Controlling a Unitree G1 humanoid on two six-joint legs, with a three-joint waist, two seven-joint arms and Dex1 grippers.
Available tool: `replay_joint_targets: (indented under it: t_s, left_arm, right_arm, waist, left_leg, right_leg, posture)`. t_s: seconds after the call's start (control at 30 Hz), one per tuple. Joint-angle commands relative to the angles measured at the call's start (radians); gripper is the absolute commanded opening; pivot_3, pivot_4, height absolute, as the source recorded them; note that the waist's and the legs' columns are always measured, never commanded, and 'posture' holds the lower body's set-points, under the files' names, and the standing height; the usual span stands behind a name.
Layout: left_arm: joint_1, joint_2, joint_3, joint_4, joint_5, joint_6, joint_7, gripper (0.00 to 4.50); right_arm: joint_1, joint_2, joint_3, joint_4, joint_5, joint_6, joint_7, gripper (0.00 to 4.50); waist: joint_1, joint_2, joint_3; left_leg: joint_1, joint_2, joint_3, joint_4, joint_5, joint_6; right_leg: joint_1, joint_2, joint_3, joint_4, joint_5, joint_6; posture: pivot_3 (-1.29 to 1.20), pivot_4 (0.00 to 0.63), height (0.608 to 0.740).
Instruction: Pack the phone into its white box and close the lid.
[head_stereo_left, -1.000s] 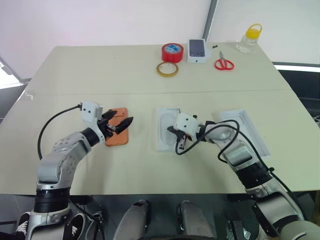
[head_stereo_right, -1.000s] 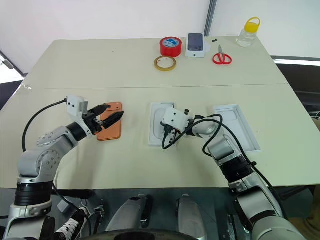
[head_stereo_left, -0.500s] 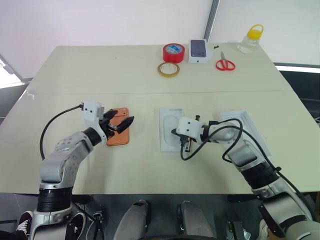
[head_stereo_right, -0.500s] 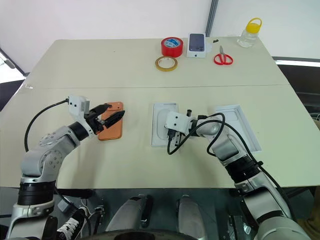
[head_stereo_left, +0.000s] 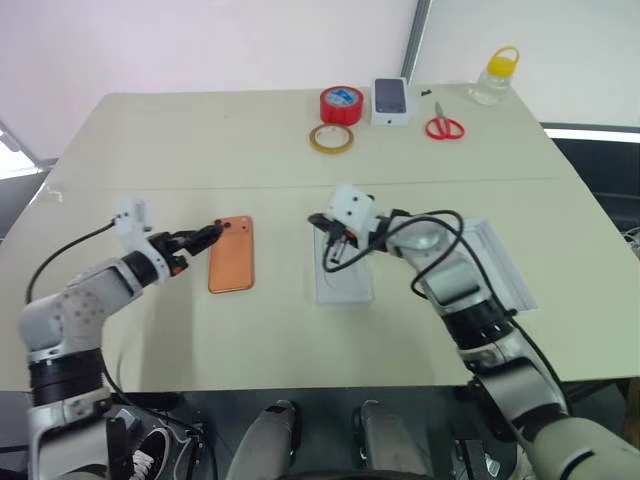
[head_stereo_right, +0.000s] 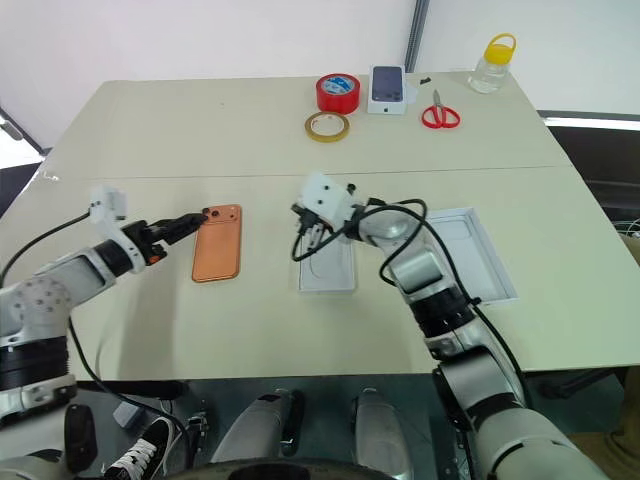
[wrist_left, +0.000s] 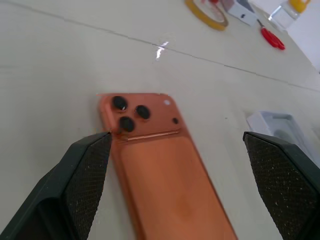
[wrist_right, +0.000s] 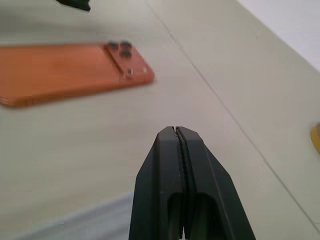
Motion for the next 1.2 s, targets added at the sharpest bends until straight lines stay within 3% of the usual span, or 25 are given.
replay_joint_targets:
  t_s: [0.03, 0.2, 0.3, 0.57, 0.93, 1.2]
  left_arm:
    - [-0.026, 0.038, 0.033, 0.074, -0.04, 0.091, -0.014, 4.41]
    - [-0.046, 0.026, 0.05, 0.123, -0.065, 0.145, -0.006, 4.41]
    - [-0.047, 0.027, -0.001, 0.129, -0.034, 0.167, -0.003, 4.41]
    - [-0.066, 0.014, -0.068, 0.148, 0.007, 0.194, -0.008, 4.41]
    - [-0.104, -0.07, -0.17, 0.195, 0.06, 0.198, -0.05, 4.41]
    - [-0.124, -0.136, -0.219, 0.191, 0.079, 0.225, -0.09, 4.41]
  right_arm:
    - [-0.063, 0.054, 0.095, 0.081, -0.07, -0.076, -0.015, 0.04]
    - [-0.177, 0.163, 0.179, 0.315, -0.15, -0.101, -0.04, 0.04]
    - [-0.235, 0.209, 0.206, 0.465, -0.183, -0.082, -0.03, 0.04]
    - [-0.258, 0.235, 0.249, 0.615, -0.253, -0.175, -0.027, 0.04]
    - [-0.202, 0.266, 0.211, 0.485, -0.197, -0.093, 0.092, 0.04]
    - [-0.175, 0.253, 0.212, 0.44, -0.211, -0.069, 0.095, 0.04]
  waist:
    - [0.001, 0.0, 0.0]
    - [0.0, 0.0, 0.0]
    - [-0.003, -0.001, 0.0]
    - [-0.006, 0.0, -0.002]
    - [-0.012, 0.005, -0.009]
    - [0.001, 0.007, -0.013]
  left_leg:
    - [0.0, 0.0, 0.0, 0.0, 0.0, 0.0]
    - [0.0, 0.0, 0.0, 0.0, 0.0, -0.001]
    - [0.0, 0.0, 0.0, 0.0, 0.001, -0.001]
    - [0.001, -0.001, 0.0, 0.0, 0.001, -0.002]
    - [0.002, -0.001, 0.0, 0.0, 0.001, -0.002]
    - [0.002, -0.002, -0.001, 0.0, 0.001, -0.001]
  right_leg:
    - [-0.001, 0.0, 0.0, 0.0, 0.0, 0.0]
    - [-0.002, 0.0, 0.0, 0.001, 0.0, 0.0]
    - [-0.002, 0.0, 0.0, 0.001, 0.0, 0.0]
    - [-0.002, 0.0, 0.0, 0.003, 0.0, 0.0]
    - [-0.001, 0.0, 0.0, 0.003, 0.0, 0.0]
    - [0.0, -0.001, 0.0, 0.002, 0.0, 0.0]
  posture:
    - [0.0, 0.15, 0.74]
    - [0.0, 0.15, 0.74]
    - [0.0, 0.15, 0.74]
    - [0.0, 0.15, 0.74]
    - [0.0, 0.15, 0.74]
    - [0.0, 0.15, 0.74]
